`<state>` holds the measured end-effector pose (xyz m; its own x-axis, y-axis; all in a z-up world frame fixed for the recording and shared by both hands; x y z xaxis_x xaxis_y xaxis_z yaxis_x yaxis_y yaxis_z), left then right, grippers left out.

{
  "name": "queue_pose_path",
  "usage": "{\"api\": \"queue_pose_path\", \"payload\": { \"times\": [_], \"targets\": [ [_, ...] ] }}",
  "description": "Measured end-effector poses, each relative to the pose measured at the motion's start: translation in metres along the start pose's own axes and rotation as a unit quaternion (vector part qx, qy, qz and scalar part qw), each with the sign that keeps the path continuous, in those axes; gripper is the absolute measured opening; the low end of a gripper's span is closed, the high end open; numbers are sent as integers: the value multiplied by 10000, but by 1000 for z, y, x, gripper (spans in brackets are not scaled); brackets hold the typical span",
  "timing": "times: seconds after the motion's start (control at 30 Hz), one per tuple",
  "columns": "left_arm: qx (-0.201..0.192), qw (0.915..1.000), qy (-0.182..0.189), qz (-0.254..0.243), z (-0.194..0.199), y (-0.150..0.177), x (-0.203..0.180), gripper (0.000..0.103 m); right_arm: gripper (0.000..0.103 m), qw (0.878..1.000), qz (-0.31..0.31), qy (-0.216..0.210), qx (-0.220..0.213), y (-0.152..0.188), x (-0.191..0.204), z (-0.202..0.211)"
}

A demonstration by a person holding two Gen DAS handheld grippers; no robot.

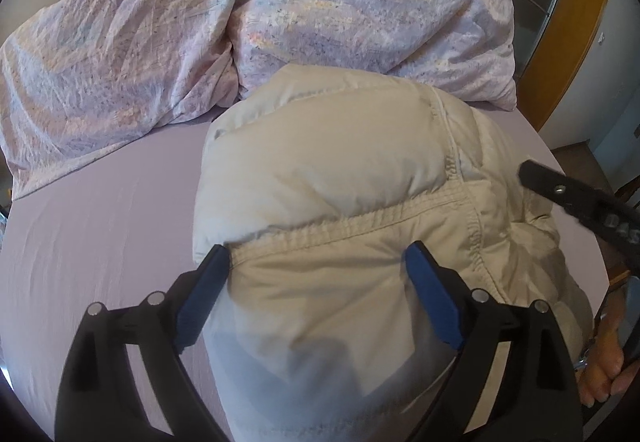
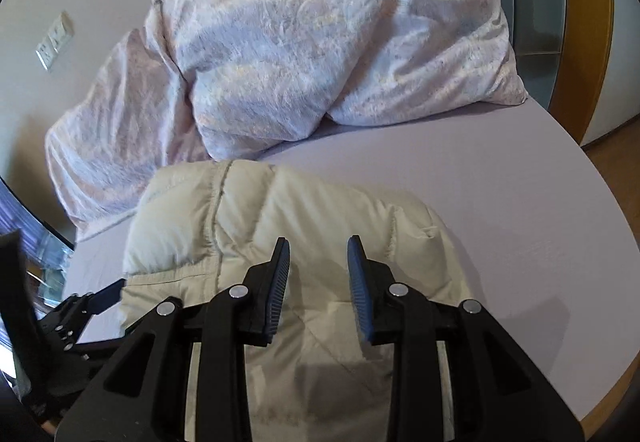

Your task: Fold large clothes

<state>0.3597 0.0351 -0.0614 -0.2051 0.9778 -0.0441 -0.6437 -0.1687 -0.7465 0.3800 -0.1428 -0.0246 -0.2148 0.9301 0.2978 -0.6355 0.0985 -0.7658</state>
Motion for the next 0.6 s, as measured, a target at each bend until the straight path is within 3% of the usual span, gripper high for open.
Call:
{"api": "queue_pose_path", "payload": {
  "times": [0.1, 0.27, 0.6],
  "targets": [
    [-30, 10000, 78, -8, -4, 1, 2, 94, 31, 9990, -24, 222, 379, 19, -13, -22],
    [-10, 9999, 95, 33, -12, 3, 3, 100, 31, 9990, 130, 269, 335, 29, -14, -28],
    [-74, 10000, 56, -26, -20, 6, 3, 101, 31, 9991, 233, 281, 223, 36, -11, -36]
  ]
}}
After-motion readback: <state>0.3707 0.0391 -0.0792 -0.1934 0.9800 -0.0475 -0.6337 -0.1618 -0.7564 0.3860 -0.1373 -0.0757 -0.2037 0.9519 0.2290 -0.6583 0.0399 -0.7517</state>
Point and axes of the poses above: each gripper's, at about its wrist camera, not at the fingertips, and z roughly against the way its jaws point, x to its left, y to its underside, the point moved 3 cm from there along -z, roughly the way its jaws point, and after that the axes turned 15 degrees about -x, right-handed, at the moved point
